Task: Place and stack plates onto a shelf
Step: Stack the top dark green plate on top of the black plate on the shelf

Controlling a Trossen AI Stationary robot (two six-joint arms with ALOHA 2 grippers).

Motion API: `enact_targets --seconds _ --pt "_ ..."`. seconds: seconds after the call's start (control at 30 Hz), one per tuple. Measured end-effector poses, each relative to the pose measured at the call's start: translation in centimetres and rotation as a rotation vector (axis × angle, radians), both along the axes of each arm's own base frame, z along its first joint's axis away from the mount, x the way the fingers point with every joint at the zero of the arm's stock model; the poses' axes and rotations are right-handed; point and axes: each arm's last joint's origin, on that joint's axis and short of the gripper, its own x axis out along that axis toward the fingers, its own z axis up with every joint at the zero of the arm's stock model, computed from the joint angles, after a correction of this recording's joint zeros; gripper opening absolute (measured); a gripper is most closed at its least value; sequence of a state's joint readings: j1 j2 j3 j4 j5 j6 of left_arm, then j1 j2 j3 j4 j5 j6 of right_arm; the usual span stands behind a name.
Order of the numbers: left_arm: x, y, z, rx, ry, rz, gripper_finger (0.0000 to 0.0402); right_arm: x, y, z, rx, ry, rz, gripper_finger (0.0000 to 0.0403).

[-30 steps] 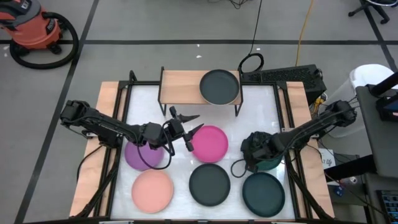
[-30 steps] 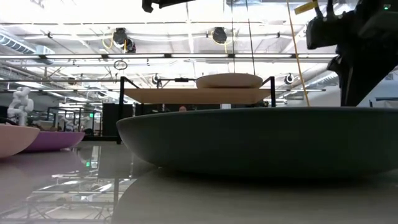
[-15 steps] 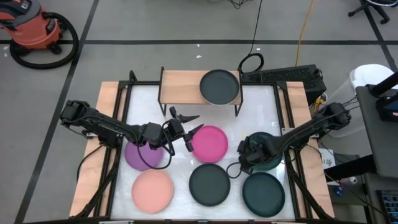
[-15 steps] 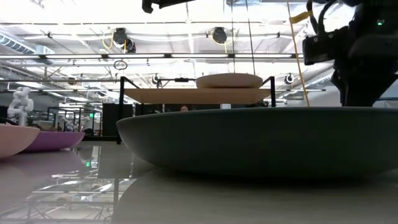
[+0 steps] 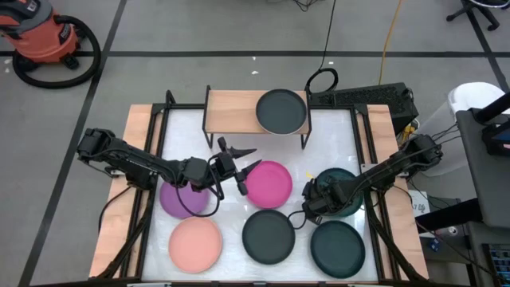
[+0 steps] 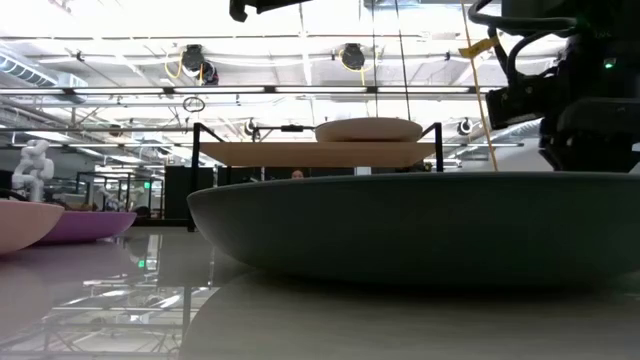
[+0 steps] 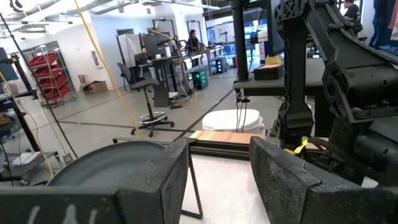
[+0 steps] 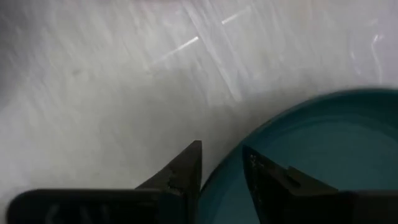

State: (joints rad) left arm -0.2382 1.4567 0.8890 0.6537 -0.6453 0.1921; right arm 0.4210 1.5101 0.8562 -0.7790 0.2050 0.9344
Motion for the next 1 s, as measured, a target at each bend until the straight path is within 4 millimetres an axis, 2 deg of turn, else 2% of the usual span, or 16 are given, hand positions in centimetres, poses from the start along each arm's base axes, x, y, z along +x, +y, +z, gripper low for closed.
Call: enact_targets --seconds 0.17,0.37,0.57,0.83,1.0 --pt "0.0 0.0 0.0 -0.004 -0.002 -0.001 0.0177 -0.1 -0.1 0.1 -0.001 0.004 -0.002 0.0018" --pt "0.0 0.0 0.0 0.014 0.006 0.001 0.0177 -0.9 -0.4 1.8 0.010 -0.041 -0.015 0.0003" --pt "0.0 0.0 0.0 0.017 0.007 0.001 0.0177 -3.0 -1.5 5.6 0.016 -0.213 -0.099 0.0002" --pt "0.0 0.0 0.1 0.014 -0.004 0.002 0.0177 -6.6 -4.3 10.5 -0.154 -0.556 -0.196 0.0001" --pt "0.0 0.0 0.3 0.004 -0.033 0.001 0.0177 -6.4 -6.1 14.8 -0.319 -0.715 -0.183 0.0001"
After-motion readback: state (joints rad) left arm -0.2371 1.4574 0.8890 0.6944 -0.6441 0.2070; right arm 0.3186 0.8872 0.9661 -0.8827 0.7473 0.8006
